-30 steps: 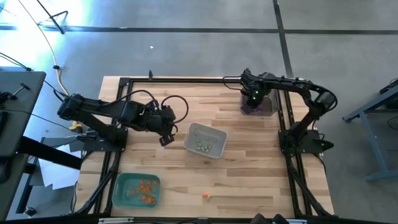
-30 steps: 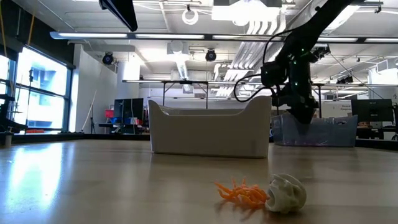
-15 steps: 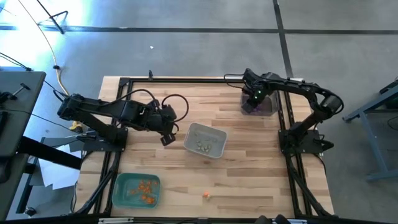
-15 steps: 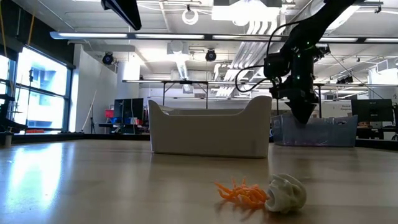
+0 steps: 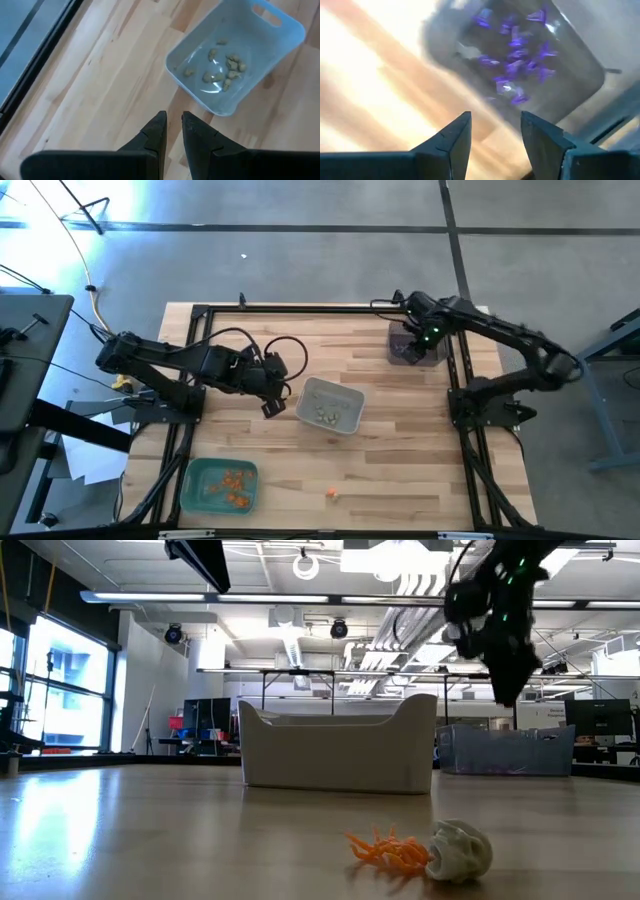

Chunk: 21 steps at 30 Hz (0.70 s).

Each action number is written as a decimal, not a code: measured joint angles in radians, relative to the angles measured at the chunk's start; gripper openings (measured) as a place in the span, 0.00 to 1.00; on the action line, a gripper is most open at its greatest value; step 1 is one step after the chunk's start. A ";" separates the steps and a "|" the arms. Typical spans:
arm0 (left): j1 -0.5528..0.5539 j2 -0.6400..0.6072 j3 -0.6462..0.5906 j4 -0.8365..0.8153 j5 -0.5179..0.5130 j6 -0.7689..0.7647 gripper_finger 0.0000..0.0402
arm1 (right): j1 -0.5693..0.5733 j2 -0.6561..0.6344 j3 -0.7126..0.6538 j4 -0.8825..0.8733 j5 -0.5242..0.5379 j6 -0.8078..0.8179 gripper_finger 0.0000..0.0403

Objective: Sort Halloween decoration
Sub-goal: Put the white skull toy into the white bin

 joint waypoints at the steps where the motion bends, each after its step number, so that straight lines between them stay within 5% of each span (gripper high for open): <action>1: -0.003 0.000 0.000 -0.001 0.003 0.000 0.12 | 0.015 -0.033 0.011 -0.028 -0.011 0.030 0.41; 6: -0.022 -0.016 0.000 -0.027 0.010 0.022 0.12 | 0.150 -0.199 0.082 -0.088 -0.107 0.226 0.41; 12: -0.069 -0.053 0.000 -0.064 0.069 0.063 0.12 | 0.450 -0.324 0.191 -0.057 -0.115 0.601 0.39; 21: -0.228 -0.069 0.000 -0.132 0.120 0.057 0.12 | 1.001 -0.203 0.275 0.214 0.081 1.043 0.33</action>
